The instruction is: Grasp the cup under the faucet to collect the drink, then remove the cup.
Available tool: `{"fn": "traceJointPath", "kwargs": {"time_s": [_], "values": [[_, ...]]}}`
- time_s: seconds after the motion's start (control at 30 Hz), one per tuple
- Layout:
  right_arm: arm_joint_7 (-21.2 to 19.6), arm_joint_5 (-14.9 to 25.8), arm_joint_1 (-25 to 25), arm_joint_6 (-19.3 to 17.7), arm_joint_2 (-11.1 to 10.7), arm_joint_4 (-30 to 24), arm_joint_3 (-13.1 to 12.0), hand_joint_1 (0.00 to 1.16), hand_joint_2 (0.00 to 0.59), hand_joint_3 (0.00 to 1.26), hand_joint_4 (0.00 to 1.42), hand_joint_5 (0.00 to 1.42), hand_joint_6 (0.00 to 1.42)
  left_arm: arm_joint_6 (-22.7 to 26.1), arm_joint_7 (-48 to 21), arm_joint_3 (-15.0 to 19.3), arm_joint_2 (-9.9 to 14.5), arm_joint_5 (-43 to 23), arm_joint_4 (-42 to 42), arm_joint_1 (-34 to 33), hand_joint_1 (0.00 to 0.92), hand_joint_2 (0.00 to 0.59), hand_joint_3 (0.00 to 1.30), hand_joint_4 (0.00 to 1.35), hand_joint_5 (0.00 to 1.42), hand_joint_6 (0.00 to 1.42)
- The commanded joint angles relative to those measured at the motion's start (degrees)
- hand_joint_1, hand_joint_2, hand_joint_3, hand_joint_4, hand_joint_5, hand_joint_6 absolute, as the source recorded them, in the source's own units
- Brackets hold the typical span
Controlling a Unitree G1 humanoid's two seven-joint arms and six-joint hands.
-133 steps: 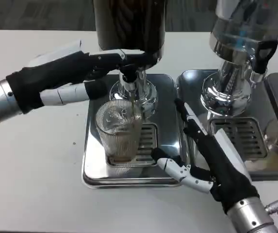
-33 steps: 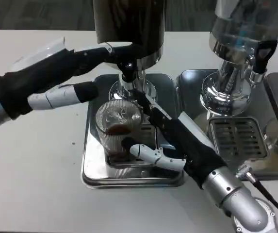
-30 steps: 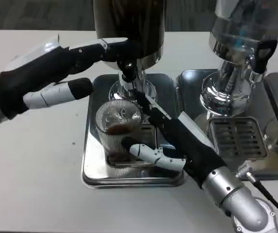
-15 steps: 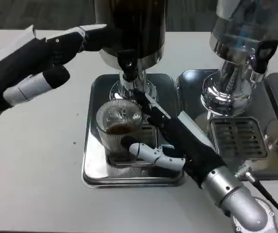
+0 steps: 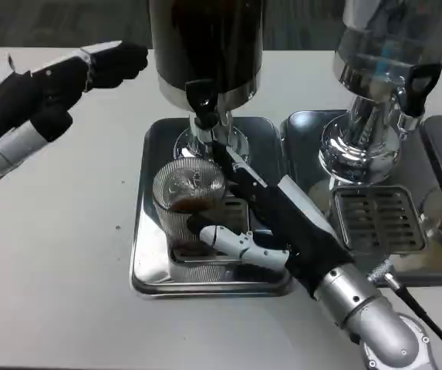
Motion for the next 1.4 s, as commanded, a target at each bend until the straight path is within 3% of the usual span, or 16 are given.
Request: {"fn": "traceJointPath", "kwargs": {"time_s": [0.03,0.87,1.03,1.27,1.4], "values": [[-0.71,-0.51,-0.75,0.14,0.13,0.42,0.17,0.55,0.221,0.0,0.0,0.0,0.03,-1.13,1.26,1.04,0.36,0.42,1.72,2.53,0.0,0.089,0.2,0.16,0.14,0.14],[-1.65,-2.2,-2.36,-0.37,0.66,5.37,1.57,0.56,0.209,0.0,0.0,0.0,0.02,-2.21,2.93,1.67,0.41,0.54,3.5,9.16,0.0,0.102,0.24,0.18,0.14,0.14],[-2.75,-4.9,-3.06,0.87,0.38,5.13,2.53,0.58,0.192,0.0,0.0,0.0,0.02,-1.87,2.99,1.91,0.61,0.37,3.66,9.66,0.0,0.106,0.26,0.18,0.14,0.14],[-6.11,-10.09,-2.84,5.54,0.96,2.29,4.3,0.6,0.193,0.0,0.0,0.0,0.05,-1.66,3.21,2.08,0.65,0.44,3.48,10.33,0.0,0.119,0.27,0.2,0.14,0.14],[-5.94,-9.55,-2.88,5.85,1.28,2.42,4.68,0.6,0.194,0.0,0.0,0.0,0.06,-1.5,3.25,2.0,0.55,0.43,3.29,10.67,0.0,0.125,0.28,0.2,0.15,0.14]]}}
